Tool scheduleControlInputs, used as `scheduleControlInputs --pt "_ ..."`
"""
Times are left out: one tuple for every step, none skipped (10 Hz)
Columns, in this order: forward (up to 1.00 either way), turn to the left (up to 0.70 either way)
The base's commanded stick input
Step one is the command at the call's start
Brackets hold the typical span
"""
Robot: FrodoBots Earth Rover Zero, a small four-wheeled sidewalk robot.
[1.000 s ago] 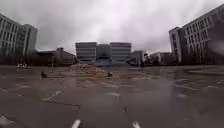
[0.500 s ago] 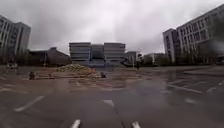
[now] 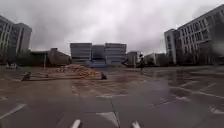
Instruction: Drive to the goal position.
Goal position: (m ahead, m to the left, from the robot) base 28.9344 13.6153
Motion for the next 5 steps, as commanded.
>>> scheduleControlInputs --pt "1.00 -0.02" --pt "1.00 -0.27" --pt "1.00 -0.38" --pt "1.00 -0.17" --pt "1.00 0.00"
